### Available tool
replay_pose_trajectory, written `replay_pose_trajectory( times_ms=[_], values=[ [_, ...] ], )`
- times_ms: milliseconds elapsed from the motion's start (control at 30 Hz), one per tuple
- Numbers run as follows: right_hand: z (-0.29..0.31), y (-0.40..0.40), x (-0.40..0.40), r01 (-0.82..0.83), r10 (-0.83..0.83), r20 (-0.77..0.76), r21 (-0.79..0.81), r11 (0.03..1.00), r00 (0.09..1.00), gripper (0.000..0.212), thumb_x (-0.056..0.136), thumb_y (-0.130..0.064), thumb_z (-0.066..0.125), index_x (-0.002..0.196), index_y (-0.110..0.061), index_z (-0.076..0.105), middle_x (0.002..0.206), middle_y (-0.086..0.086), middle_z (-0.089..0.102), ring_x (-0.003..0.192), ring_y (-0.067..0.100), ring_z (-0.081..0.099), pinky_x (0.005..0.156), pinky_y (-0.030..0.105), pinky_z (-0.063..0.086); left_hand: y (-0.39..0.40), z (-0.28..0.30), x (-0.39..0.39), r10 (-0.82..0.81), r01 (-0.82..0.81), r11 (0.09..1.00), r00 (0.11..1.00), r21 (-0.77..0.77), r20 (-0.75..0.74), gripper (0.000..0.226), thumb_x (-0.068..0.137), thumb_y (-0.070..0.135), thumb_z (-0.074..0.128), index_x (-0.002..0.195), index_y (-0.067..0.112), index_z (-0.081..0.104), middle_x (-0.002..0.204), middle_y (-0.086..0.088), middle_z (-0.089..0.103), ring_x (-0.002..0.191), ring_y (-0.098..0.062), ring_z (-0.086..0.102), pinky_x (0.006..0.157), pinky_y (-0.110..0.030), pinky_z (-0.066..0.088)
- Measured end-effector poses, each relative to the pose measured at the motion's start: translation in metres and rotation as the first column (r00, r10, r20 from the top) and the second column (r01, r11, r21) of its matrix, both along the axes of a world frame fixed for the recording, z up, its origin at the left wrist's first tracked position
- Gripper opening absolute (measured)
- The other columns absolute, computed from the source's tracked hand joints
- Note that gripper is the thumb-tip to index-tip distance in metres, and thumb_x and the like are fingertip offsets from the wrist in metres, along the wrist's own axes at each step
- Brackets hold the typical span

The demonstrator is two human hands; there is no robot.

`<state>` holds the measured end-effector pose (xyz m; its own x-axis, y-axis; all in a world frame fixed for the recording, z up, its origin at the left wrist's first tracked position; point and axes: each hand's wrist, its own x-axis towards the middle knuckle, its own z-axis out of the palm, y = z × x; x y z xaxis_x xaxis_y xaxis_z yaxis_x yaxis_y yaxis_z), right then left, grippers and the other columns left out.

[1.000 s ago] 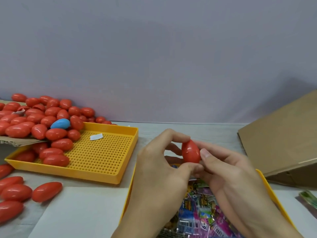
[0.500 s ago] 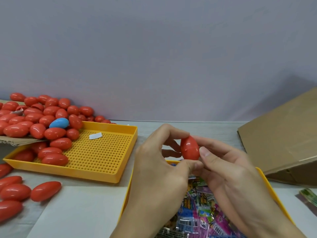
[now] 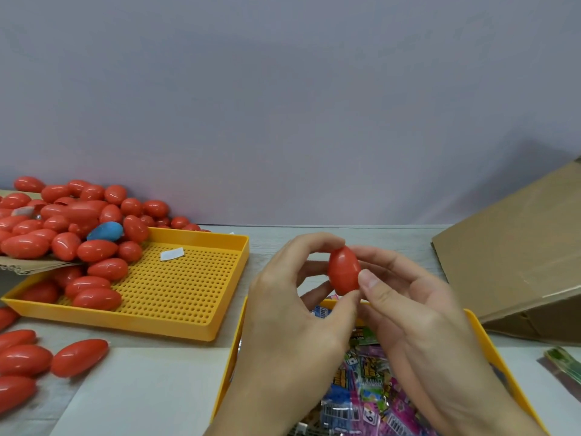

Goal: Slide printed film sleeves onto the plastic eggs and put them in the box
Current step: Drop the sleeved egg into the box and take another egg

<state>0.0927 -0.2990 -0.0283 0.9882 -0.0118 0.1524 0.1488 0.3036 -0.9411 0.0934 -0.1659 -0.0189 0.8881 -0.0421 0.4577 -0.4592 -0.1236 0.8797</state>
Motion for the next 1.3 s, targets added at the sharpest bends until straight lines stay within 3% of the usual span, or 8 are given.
replay_pose_trajectory(
  times_ms=[200,433,567,700,867,1033,1233,1300],
  values=[
    [-0.0035,-0.0005,0.0015,0.029,-0.029,-0.001,-0.042,0.999,1.0,0.032,0.071,-0.029,0.073,0.103,-0.025,0.075,0.104,0.007,0.074,0.095,0.021,0.073,0.073,0.026,0.057,0.0019,0.0019,0.0002,0.009,-0.009,0.999,1.0,0.032,-0.01,0.041,0.079,0.002,0.08,0.103,0.034,0.067,0.1,0.016,0.071,0.1,-0.005,0.068,0.078,-0.016,0.056],
    [-0.0067,-0.0006,0.0042,0.077,-0.076,0.019,-0.096,0.992,0.997,0.03,0.076,-0.029,0.074,0.105,-0.027,0.074,0.104,0.004,0.075,0.099,0.021,0.071,0.08,0.036,0.053,0.0009,0.0028,0.0004,-0.056,0.046,0.993,0.994,-0.113,-0.093,0.04,0.079,-0.012,0.072,0.101,0.021,0.069,0.097,0.009,0.074,0.097,-0.006,0.07,0.076,-0.015,0.056],
    [-0.0063,0.0009,0.0033,0.106,-0.1,0.053,-0.13,0.986,0.994,0.03,0.074,-0.031,0.074,0.103,-0.028,0.074,0.102,0.002,0.076,0.097,0.021,0.072,0.082,0.04,0.054,0.0002,0.0041,0.0,-0.077,0.057,0.985,0.99,-0.166,-0.117,0.029,0.083,-0.004,0.071,0.102,0.019,0.068,0.096,0.009,0.075,0.095,-0.005,0.071,0.071,-0.012,0.054],
    [-0.0037,0.0022,0.0019,0.119,-0.106,0.078,-0.187,0.975,0.991,0.033,0.069,-0.041,0.074,0.101,-0.032,0.073,0.1,-0.003,0.076,0.094,0.015,0.073,0.071,0.027,0.056,-0.0004,0.0031,0.0004,-0.074,0.037,0.97,0.986,-0.238,-0.148,0.017,0.084,0.014,0.073,0.101,0.019,0.069,0.096,0.007,0.076,0.092,-0.008,0.073,0.072,-0.017,0.056],
    [-0.0017,0.0014,0.0011,0.112,-0.09,0.116,-0.195,0.974,0.989,0.033,0.067,-0.042,0.076,0.099,-0.032,0.075,0.097,-0.003,0.076,0.093,0.015,0.073,0.072,0.018,0.055,0.0,0.0005,0.0017,-0.043,-0.006,0.973,0.978,-0.231,-0.203,0.031,0.075,0.037,0.073,0.101,0.021,0.068,0.097,0.005,0.075,0.092,-0.012,0.073,0.08,-0.033,0.061],
    [-0.0023,0.0002,0.0002,0.083,-0.064,0.116,-0.167,0.982,0.991,0.033,0.066,-0.031,0.072,0.098,-0.034,0.076,0.097,-0.003,0.076,0.096,0.014,0.072,0.072,0.024,0.057,0.0005,-0.0038,0.0052,-0.085,-0.01,0.937,0.963,-0.35,-0.256,0.031,0.073,0.032,0.071,0.101,0.018,0.068,0.097,0.0,0.075,0.093,-0.018,0.074,0.08,-0.035,0.061],
    [0.0008,0.0031,-0.0001,0.144,-0.115,0.147,-0.202,0.969,0.982,0.034,0.062,-0.03,0.073,0.096,-0.035,0.075,0.09,-0.004,0.076,0.088,0.01,0.071,0.072,0.014,0.054,-0.0017,-0.0046,0.0066,-0.181,0.013,0.878,0.934,-0.479,-0.308,0.013,0.089,0.015,0.065,0.101,0.012,0.068,0.091,-0.008,0.077,0.092,-0.02,0.075,0.076,-0.027,0.06],
    [0.003,0.0059,-0.0014,0.167,-0.127,0.175,-0.236,0.957,0.976,0.033,0.061,-0.033,0.074,0.094,-0.036,0.075,0.086,-0.004,0.075,0.083,0.009,0.071,0.068,0.013,0.054,-0.0015,-0.0029,0.006,-0.214,0.035,0.869,0.926,-0.494,-0.311,0.02,0.085,0.017,0.074,0.102,0.011,0.067,0.092,-0.01,0.077,0.091,-0.024,0.075,0.077,-0.028,0.06]
  ],
)
